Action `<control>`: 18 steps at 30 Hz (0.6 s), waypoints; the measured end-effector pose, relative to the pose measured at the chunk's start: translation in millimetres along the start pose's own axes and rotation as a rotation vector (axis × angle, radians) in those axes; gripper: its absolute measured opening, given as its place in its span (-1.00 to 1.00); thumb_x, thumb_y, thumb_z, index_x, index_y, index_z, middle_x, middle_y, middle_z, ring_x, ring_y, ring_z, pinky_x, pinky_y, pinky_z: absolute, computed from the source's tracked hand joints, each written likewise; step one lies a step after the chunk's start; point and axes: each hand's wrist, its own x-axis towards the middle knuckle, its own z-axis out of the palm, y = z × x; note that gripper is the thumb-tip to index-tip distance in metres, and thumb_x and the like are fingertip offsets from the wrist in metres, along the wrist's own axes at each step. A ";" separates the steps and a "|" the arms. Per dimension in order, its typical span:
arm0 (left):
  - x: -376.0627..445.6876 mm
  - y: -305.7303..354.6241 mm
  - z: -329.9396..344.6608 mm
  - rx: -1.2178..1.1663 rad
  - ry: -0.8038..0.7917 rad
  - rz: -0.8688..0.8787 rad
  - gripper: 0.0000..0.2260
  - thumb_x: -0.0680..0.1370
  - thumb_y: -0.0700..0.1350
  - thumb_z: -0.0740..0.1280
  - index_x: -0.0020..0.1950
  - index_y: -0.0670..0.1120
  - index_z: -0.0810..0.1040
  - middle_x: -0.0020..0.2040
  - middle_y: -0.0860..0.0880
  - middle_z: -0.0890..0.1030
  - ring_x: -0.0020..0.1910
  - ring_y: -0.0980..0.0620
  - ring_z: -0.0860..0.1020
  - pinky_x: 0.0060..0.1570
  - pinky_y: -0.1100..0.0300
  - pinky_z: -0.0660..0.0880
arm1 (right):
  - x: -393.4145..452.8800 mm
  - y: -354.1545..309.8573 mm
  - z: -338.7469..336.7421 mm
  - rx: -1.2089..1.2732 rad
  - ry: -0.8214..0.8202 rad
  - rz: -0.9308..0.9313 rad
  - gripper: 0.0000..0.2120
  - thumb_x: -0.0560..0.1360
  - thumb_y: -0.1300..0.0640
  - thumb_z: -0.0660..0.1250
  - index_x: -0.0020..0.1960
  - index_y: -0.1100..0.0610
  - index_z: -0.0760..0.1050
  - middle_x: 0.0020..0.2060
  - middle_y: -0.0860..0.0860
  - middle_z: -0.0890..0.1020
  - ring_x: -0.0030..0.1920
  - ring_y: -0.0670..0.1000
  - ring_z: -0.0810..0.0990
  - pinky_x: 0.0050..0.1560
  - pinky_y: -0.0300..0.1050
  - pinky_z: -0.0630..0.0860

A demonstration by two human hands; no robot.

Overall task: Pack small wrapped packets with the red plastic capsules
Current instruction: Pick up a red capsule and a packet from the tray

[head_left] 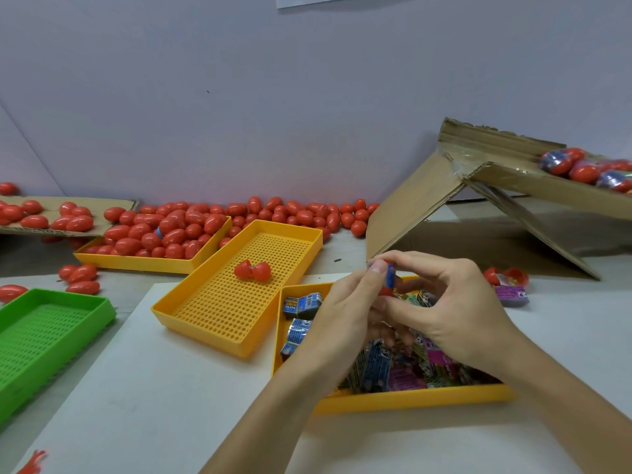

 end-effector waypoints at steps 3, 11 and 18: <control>-0.9 1.6 -0.2 0.047 -0.017 -0.022 -0.68 0.66 0.13 0.15 0.03 -0.08 0.53 -0.30 -0.07 0.64 -0.33 -0.04 0.61 -0.34 0.22 0.50 | -0.7 1.7 -1.4 0.003 -0.004 0.018 -0.61 0.41 0.24 0.53 0.20 0.00 0.64 0.03 -0.17 0.70 -0.01 -0.09 0.69 -0.15 -0.13 0.67; -0.7 2.6 -0.2 0.048 -0.015 -0.031 -0.65 0.62 0.18 0.19 0.01 -0.09 0.54 -0.28 -0.07 0.65 -0.30 -0.04 0.63 -0.33 0.22 0.51 | -1.2 2.2 -2.5 -0.001 -0.020 0.024 -0.60 0.43 0.23 0.51 0.25 0.02 0.62 0.00 -0.16 0.71 -0.03 -0.07 0.69 -0.22 -0.07 0.67; 0.1 3.4 1.7 -0.063 0.048 -0.071 -0.68 0.66 0.08 0.14 0.13 -0.15 0.50 -0.25 0.00 0.65 -0.28 0.05 0.59 -0.31 0.20 0.49 | -0.9 0.1 -1.1 -0.013 -0.053 -0.016 -0.58 0.41 0.17 0.54 0.21 -0.15 0.61 0.02 -0.20 0.71 0.00 -0.05 0.69 -0.12 -0.10 0.68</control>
